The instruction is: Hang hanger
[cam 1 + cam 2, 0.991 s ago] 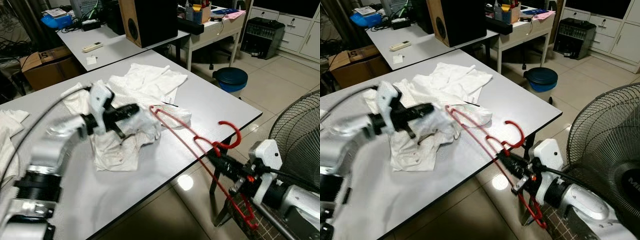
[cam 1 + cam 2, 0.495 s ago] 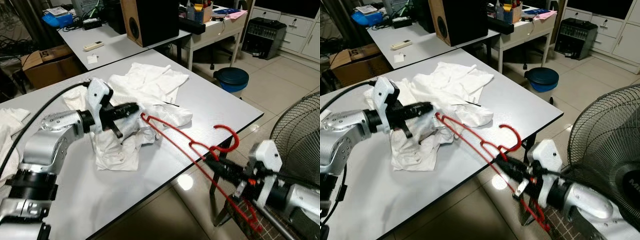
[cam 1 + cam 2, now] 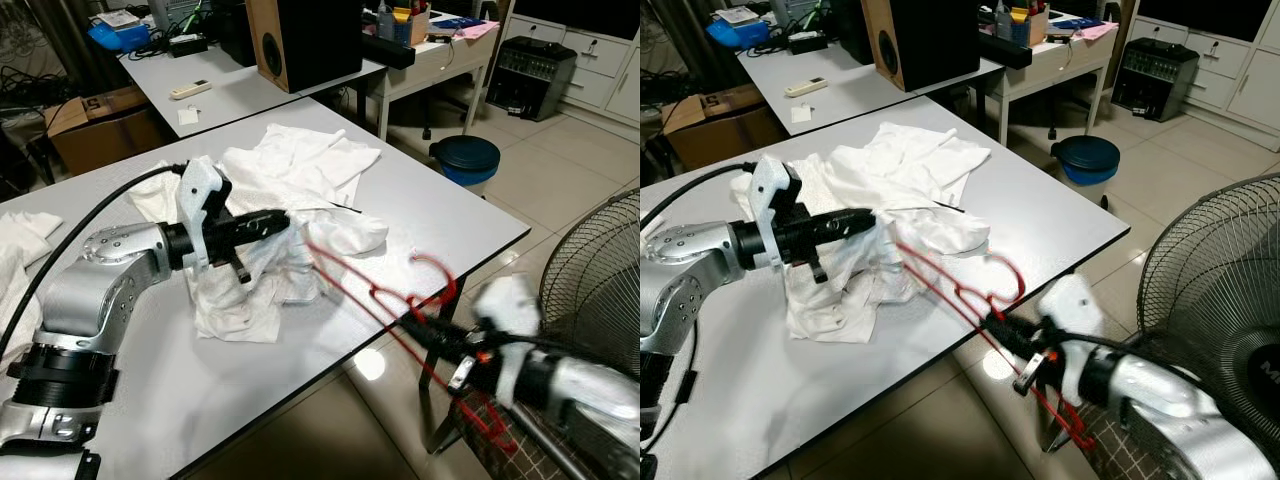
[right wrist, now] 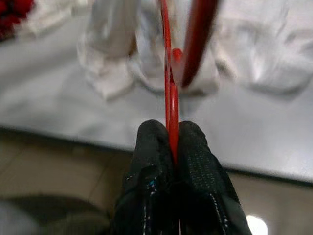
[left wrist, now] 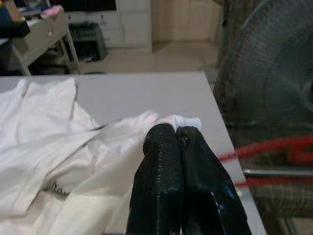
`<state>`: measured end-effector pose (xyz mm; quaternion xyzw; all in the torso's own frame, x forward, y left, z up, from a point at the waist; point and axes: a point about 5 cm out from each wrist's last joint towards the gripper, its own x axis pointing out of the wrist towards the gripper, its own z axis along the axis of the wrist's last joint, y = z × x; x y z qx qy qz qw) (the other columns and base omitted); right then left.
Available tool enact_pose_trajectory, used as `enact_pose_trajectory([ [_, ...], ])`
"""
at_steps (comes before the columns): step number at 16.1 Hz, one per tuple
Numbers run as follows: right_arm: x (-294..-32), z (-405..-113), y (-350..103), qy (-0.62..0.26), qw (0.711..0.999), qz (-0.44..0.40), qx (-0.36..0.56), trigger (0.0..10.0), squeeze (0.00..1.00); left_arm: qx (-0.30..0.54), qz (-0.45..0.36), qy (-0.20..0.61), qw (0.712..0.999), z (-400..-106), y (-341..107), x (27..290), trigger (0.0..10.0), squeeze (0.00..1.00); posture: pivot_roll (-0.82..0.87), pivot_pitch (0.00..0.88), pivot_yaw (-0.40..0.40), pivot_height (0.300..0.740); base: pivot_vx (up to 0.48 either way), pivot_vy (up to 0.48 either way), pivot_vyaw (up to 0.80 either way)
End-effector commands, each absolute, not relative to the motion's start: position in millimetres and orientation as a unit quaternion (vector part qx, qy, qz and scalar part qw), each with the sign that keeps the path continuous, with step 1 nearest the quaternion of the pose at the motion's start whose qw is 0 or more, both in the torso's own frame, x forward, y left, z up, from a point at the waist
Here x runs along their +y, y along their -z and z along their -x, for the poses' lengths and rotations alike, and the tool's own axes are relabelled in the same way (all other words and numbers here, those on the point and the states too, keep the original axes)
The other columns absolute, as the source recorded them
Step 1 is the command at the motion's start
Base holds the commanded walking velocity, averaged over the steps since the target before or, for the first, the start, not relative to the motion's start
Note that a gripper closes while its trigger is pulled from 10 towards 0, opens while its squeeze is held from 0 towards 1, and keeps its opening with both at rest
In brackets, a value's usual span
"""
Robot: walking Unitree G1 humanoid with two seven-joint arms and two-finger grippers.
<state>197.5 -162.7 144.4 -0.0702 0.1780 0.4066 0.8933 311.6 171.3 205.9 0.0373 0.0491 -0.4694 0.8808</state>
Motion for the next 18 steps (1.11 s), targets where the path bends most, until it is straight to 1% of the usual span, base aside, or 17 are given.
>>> enact_pose_trajectory([
  [1, -162.9, -198.0, -137.3, -0.402, 0.889, 0.085, 0.204, 10.0, 0.00, 0.016, -0.037, 0.465, 0.885, -313.0, -225.1, 174.8, 0.0, 0.00, -0.02, 0.000, 0.098, 0.740, 0.000, 0.000, 0.00],
  [2, -163.9, -197.7, -133.5, -0.400, 0.886, 0.090, 0.217, 10.0, 0.00, 0.006, -0.032, 0.465, 0.885, -313.3, -231.1, 175.9, 0.0, 0.00, -0.02, 0.000, 0.096, 0.740, 0.000, 0.000, 0.00],
  [4, -165.1, -195.2, -130.0, -0.406, 0.879, 0.103, 0.228, 10.0, 0.00, -0.013, -0.027, 0.447, 0.894, -316.0, -241.7, 182.6, 0.0, 0.00, -0.01, 0.000, 0.093, 0.740, 0.000, 0.000, 0.00],
  [6, -170.2, -196.6, -132.2, -0.396, 0.884, 0.109, 0.223, 10.0, 0.00, -0.027, -0.047, 0.391, 0.919, -324.6, -245.1, 193.6, 0.0, 0.00, -0.01, 0.000, 0.093, 0.740, 0.000, 0.000, 0.00],
  [7, -175.0, -196.9, -133.6, -0.389, 0.886, 0.114, 0.226, 10.0, 0.00, -0.049, -0.044, 0.353, 0.933, -330.6, -250.3, 199.6, 0.0, 0.00, -0.01, 0.000, 0.095, 0.740, 0.000, 0.000, 0.00],
  [8, -180.5, -196.2, -133.1, -0.382, 0.885, 0.124, 0.236, 10.0, 0.00, -0.070, -0.031, 0.328, 0.941, -334.2, -257.9, 203.9, 0.0, 0.00, -0.01, 0.000, 0.097, 0.740, 0.000, 0.000, 0.00],
  [9, -182.9, -195.7, -132.6, -0.379, 0.884, 0.130, 0.240, 10.0, 0.00, -0.079, -0.026, 0.321, 0.943, -335.1, -261.3, 205.3, 0.0, 0.00, -0.01, 0.000, 0.097, 0.740, 0.000, 0.000, 0.00],
  [10, -190.7, -196.7, -132.2, -0.361, 0.888, 0.139, 0.247, 10.0, 0.00, -0.096, -0.019, 0.314, 0.945, -336.0, -268.8, 208.4, 0.0, 0.00, -0.01, 0.000, 0.097, 0.740, 0.000, 0.000, 0.00],
  [11, -196.7, -202.3, -137.1, -0.337, 0.902, 0.137, 0.233, 10.0, 0.00, -0.091, -0.014, 0.344, 0.935, -332.3, -269.6, 206.9, 0.0, 0.00, -0.01, 0.000, 0.101, 0.740, 0.000, 0.000, 0.00],
  [12, -198.3, -208.6, -145.4, -0.319, 0.917, 0.116, 0.207, 10.0, 0.00, -0.073, -0.027, 0.383, 0.920, -326.1, -264.4, 202.6, 0.0, 0.00, -0.01, 0.000, 0.101, 0.740, 0.000, 0.000, 0.00],
  [13, -196.4, -212.6, -154.1, -0.318, 0.926, 0.090, 0.180, 10.0, 0.00, -0.055, -0.040, 0.404, 0.912, -322.1, -256.8, 198.8, 0.0, 0.00, -0.01, 0.000, 0.101, 0.740, 0.000, 0.000, 0.00],
  [14, -195.4, -213.5, -156.9, -0.320, 0.928, 0.082, 0.172, 10.0, 0.00, -0.050, -0.042, 0.409, 0.910, -321.2, -254.5, 197.6, 0.0, 0.00, -0.01, 0.000, 0.101, 0.740, 0.000, 0.000, 0.00],
  [15, -189.9, -211.1, -163.3, -0.346, 0.924, 0.066, 0.152, 10.0, 0.00, -0.047, -0.045, 0.397, 0.915, -323.6, -250.8, 196.1, 0.0, 0.00, -0.01, 0.000, 0.095, 0.740, 0.000, 0.000, 0.00],
  [16, -185.1, -205.1, -168.1, -0.379, 0.913, 0.058, 0.140, 10.0, 0.00, -0.043, -0.057, 0.373, 0.925, -329.1, -246.3, 195.7, 0.0, 0.00, -0.01, 0.000, 0.092, 0.740, 0.000, 0.000, 0.00],
  [18, -186.5, -198.8, -171.6, -0.398, 0.905, 0.060, 0.136, 10.0, 0.00, -0.030, -0.065, 0.362, 0.930, -331.5, -238.7, 193.1, 0.0, 0.00, -0.02, 0.000, 0.094, 0.740, 0.000, 0.000, 0.00],
])
